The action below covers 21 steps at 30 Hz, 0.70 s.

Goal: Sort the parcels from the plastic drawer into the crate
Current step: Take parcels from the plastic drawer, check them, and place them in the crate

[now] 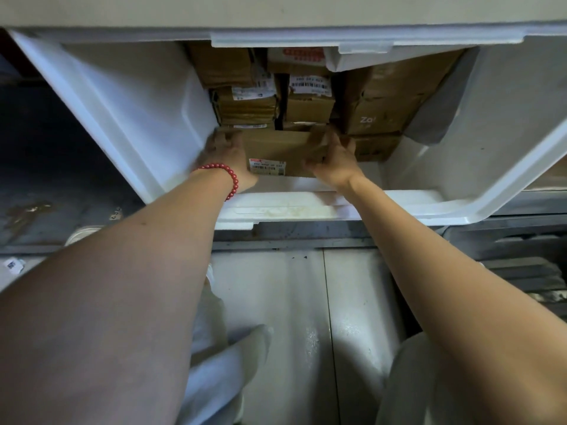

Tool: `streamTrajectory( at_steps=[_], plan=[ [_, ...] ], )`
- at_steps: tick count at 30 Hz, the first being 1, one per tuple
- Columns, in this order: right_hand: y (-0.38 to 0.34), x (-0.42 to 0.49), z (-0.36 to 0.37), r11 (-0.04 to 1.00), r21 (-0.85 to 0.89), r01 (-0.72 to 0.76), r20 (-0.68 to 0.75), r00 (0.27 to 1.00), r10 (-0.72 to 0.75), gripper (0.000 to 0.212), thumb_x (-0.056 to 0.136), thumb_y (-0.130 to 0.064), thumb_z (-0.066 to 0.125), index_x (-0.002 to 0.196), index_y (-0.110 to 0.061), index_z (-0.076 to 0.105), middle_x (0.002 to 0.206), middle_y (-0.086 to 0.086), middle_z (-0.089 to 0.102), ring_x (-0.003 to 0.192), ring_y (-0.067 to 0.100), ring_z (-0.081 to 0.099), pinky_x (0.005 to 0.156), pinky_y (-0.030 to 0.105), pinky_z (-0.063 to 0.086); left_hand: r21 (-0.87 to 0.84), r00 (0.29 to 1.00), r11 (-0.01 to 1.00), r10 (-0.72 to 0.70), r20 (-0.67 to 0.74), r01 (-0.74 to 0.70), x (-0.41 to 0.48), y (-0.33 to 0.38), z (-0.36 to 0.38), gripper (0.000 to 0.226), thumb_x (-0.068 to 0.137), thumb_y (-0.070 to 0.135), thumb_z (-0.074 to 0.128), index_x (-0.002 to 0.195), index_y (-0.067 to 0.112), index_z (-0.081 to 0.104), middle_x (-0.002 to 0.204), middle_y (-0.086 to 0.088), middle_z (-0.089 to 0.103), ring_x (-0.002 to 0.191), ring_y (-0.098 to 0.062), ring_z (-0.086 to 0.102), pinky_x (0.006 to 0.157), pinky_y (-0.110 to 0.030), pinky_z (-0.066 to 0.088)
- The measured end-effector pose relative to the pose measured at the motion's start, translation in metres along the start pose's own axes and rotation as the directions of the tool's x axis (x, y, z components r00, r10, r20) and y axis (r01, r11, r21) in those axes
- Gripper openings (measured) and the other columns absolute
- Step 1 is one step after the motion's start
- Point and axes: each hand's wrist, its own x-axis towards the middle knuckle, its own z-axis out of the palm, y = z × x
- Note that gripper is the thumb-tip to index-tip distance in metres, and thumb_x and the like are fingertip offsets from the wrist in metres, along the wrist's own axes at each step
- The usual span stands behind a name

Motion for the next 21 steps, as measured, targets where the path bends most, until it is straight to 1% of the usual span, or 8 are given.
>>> streamTrajectory(
  at_steps=[2, 4, 7, 10, 13, 16, 18, 21],
  plan=[
    [0.001, -0.001, 0.003, 0.998, -0.054, 0.026, -0.004, 1.000, -0.026, 0.069, 0.092, -0.024, 0.060, 0.150, -0.021, 0.021, 0.150, 0.012, 0.029, 0.139, 0.037, 0.020, 0.112, 0.038, 0.028, 0.085, 0.999, 0.996, 0.017, 0.039, -0.020, -0.004, 0.000, 0.001, 0.092, 0.081, 0.034, 0.069, 0.150, 0.020, 0.011, 0.155, -0.014, 0.007, 0.142, -0.035, 0.018, 0.113, -0.049, 0.030],
    [0.002, 0.001, 0.006, 0.996, -0.090, 0.009, -0.059, 0.998, -0.014, 0.067, 0.089, -0.020, 0.063, 0.146, -0.024, 0.028, 0.147, 0.015, 0.023, 0.131, 0.037, 0.035, 0.108, 0.040, 0.037, 0.120, 0.999, 0.993, 0.018, 0.028, -0.021, -0.005, -0.001, -0.001, 0.091, 0.081, 0.031, 0.070, 0.150, 0.021, 0.011, 0.152, -0.017, 0.010, 0.139, -0.037, 0.024, 0.111, -0.048, 0.033],
    [0.004, 0.001, 0.009, 0.977, -0.204, 0.053, -0.115, 0.990, -0.078, 0.059, 0.089, -0.014, 0.062, 0.140, -0.024, 0.035, 0.144, 0.006, 0.027, 0.122, 0.033, 0.048, 0.092, 0.040, 0.048, 0.163, 1.000, 0.986, 0.024, -0.008, -0.022, -0.004, -0.004, -0.004, 0.092, 0.082, 0.031, 0.069, 0.150, 0.022, 0.009, 0.150, -0.019, 0.017, 0.140, -0.038, 0.022, 0.112, -0.048, 0.031],
    [0.004, 0.001, 0.014, 0.954, -0.295, 0.058, -0.176, 0.978, -0.114, 0.053, 0.091, -0.005, 0.056, 0.137, -0.021, 0.035, 0.140, 0.004, 0.036, 0.119, 0.030, 0.052, 0.078, 0.036, 0.046, 0.254, 0.999, 0.967, 0.036, -0.016, -0.031, -0.004, -0.003, -0.005, 0.094, 0.083, 0.033, 0.069, 0.152, 0.022, 0.006, 0.149, -0.019, 0.020, 0.140, -0.039, 0.018, 0.113, -0.048, 0.028],
    [0.007, 0.003, 0.017, 0.934, -0.357, 0.008, -0.177, 0.981, -0.076, 0.053, 0.093, 0.001, 0.051, 0.140, -0.018, 0.038, 0.145, 0.006, 0.034, 0.122, 0.032, 0.049, 0.084, 0.038, 0.048, 0.370, 0.996, 0.927, 0.082, -0.041, -0.061, -0.004, -0.003, -0.007, 0.084, 0.082, 0.034, 0.069, 0.149, 0.018, 0.020, 0.146, -0.017, 0.026, 0.136, -0.039, 0.023, 0.111, -0.047, 0.032],
    [0.007, 0.004, 0.006, 0.952, -0.307, -0.004, -0.164, 0.985, -0.049, 0.049, 0.094, -0.005, 0.053, 0.140, -0.018, 0.042, 0.151, 0.008, 0.028, 0.119, 0.032, 0.053, 0.093, 0.039, 0.046, 0.432, 0.985, 0.895, 0.157, -0.074, -0.110, -0.007, -0.002, -0.015, 0.064, 0.079, 0.026, 0.072, 0.135, 0.014, 0.042, 0.140, -0.013, 0.035, 0.129, -0.037, 0.032, 0.104, -0.046, 0.039],
    [0.004, 0.000, -0.005, 0.965, -0.261, 0.003, -0.192, 0.980, -0.055, 0.048, 0.095, -0.005, 0.051, 0.140, -0.017, 0.041, 0.150, 0.010, 0.029, 0.117, 0.034, 0.054, 0.091, 0.038, 0.046, 0.410, 0.984, 0.902, 0.171, -0.056, -0.134, -0.012, 0.002, -0.022, 0.057, 0.080, 0.022, 0.071, 0.130, 0.015, 0.045, 0.133, -0.012, 0.045, 0.122, -0.034, 0.042, 0.097, -0.046, 0.044],
    [0.002, -0.018, -0.019, 0.974, -0.222, 0.040, -0.271, 0.957, -0.101, 0.044, 0.094, -0.002, 0.048, 0.135, -0.014, 0.043, 0.144, 0.012, 0.035, 0.110, 0.036, 0.056, 0.082, 0.035, 0.045, 0.309, 0.989, 0.941, 0.148, -0.012, -0.138, -0.028, 0.010, -0.040, 0.046, 0.085, 0.024, 0.065, 0.124, 0.018, 0.041, 0.110, -0.010, 0.057, 0.096, -0.030, 0.056, 0.082, -0.044, 0.052]
  ],
)
